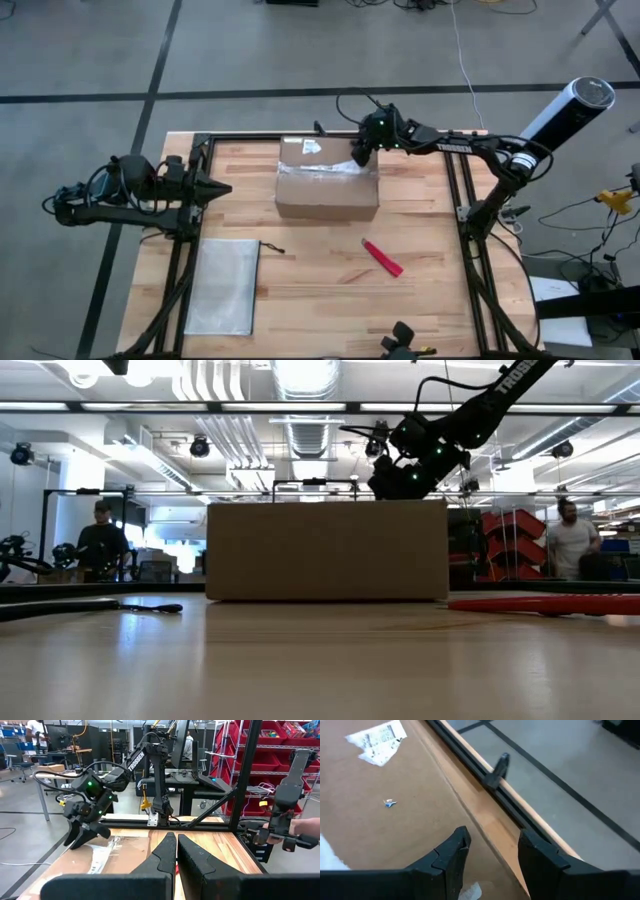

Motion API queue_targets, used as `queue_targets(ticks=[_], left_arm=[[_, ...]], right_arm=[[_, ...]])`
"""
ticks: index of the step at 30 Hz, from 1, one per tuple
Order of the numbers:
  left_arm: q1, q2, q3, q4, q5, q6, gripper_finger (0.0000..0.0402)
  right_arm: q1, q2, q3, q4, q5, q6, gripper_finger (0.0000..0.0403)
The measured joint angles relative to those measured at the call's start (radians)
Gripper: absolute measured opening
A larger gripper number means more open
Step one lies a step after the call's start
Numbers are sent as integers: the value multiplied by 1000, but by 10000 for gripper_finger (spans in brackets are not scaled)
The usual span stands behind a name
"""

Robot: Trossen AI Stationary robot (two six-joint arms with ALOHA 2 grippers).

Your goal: Unpack boxes

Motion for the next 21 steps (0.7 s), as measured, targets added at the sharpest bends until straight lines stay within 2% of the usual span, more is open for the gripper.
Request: queue_targets(ticks=[12, 21], left_arm=[[0, 0, 0, 0, 0, 0, 0], [0, 0, 0, 8, 0, 0, 0]], right_arm=[[53, 0, -2, 2, -114, 13, 159], [116, -10, -3, -5, -91, 12, 159]])
